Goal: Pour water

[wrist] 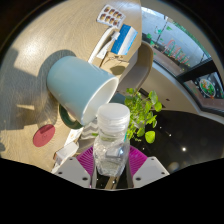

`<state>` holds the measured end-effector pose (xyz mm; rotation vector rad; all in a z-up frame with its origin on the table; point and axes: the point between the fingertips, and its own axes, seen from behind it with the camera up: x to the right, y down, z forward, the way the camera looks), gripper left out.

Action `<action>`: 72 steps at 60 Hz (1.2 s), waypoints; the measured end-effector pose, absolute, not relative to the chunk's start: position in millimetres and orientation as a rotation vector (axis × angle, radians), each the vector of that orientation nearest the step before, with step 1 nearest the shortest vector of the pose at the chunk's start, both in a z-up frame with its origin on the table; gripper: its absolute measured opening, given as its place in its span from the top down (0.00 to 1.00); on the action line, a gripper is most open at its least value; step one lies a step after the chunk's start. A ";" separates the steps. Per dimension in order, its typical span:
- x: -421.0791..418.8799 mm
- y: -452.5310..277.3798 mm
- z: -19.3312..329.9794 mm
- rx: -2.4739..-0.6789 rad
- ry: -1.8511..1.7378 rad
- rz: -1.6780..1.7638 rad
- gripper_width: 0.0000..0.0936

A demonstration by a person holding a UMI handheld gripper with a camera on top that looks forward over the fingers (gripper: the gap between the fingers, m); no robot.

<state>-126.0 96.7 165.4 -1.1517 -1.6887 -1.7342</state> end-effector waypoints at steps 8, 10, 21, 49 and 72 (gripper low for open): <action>-121.3 92.2 168.0 -1.336 -1.524 -1.531 0.55; -121.9 91.2 170.0 -1.403 -1.447 -1.434 0.55; -100.5 82.5 194.5 -1.719 -0.971 -0.945 0.55; -65.0 83.2 75.5 -2.096 -0.205 -0.011 0.55; -50.6 74.3 30.8 -2.091 -0.085 0.005 0.47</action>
